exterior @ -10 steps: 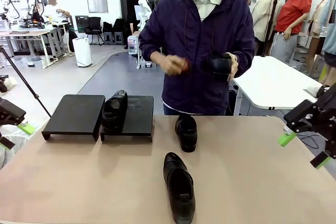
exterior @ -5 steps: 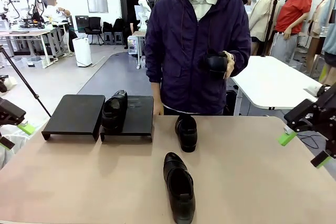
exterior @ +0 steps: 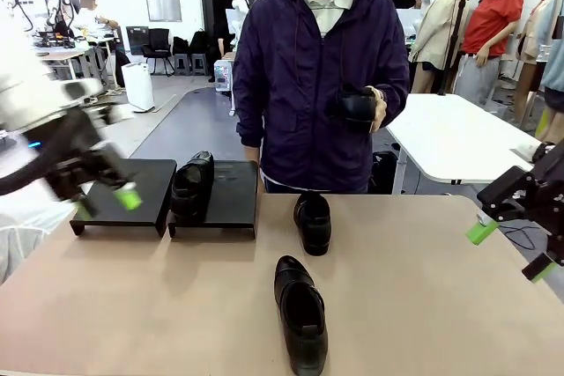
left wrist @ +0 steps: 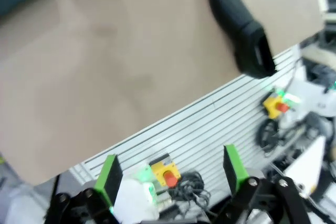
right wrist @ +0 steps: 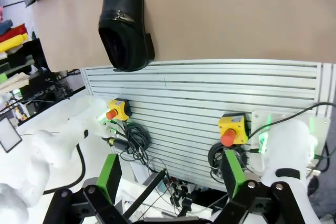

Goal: Organize the shoes by placing them on the stand.
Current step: Place the Shoe from the middle of the table onto the Shoes Stand.

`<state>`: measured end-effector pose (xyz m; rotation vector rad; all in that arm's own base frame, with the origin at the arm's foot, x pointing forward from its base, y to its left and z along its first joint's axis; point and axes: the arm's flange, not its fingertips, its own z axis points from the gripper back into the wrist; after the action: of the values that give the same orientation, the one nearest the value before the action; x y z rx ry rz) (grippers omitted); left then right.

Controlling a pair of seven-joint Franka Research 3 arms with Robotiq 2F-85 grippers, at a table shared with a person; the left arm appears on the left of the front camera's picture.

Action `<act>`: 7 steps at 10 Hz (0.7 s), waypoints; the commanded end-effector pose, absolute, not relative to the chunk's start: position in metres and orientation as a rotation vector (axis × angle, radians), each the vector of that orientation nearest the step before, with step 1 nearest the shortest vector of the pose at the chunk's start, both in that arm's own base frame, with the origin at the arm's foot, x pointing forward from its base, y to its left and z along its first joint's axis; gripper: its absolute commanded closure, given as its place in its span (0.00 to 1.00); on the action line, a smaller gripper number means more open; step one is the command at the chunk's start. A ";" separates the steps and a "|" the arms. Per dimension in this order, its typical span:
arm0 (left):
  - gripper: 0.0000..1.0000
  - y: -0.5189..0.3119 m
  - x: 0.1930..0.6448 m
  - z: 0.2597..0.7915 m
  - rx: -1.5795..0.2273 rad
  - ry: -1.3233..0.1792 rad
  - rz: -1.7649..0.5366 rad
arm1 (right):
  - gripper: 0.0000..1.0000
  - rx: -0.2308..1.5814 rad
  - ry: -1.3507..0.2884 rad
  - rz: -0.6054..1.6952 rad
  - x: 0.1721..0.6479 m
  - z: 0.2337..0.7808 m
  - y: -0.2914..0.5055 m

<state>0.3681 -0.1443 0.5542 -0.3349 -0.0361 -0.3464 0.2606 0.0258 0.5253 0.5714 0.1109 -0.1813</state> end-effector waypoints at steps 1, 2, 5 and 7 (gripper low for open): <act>0.00 -0.224 0.388 0.553 -0.217 -0.009 -0.446 | 0.00 0.595 0.114 -0.170 0.263 0.529 0.025; 0.00 -0.285 0.383 0.527 -0.205 0.069 -0.555 | 0.00 0.595 0.114 -0.170 0.263 0.529 0.025; 0.00 -0.317 0.351 0.520 -0.247 0.072 -0.585 | 0.00 0.595 0.114 -0.170 0.263 0.529 0.025; 0.00 -0.317 0.351 0.520 -0.247 0.072 -0.585 | 0.00 0.595 0.114 -0.170 0.263 0.529 0.025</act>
<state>0.3543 -0.3317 0.5076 -0.2605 0.0849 -0.6017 0.2606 0.0254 0.5254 0.5707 0.1115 -0.1829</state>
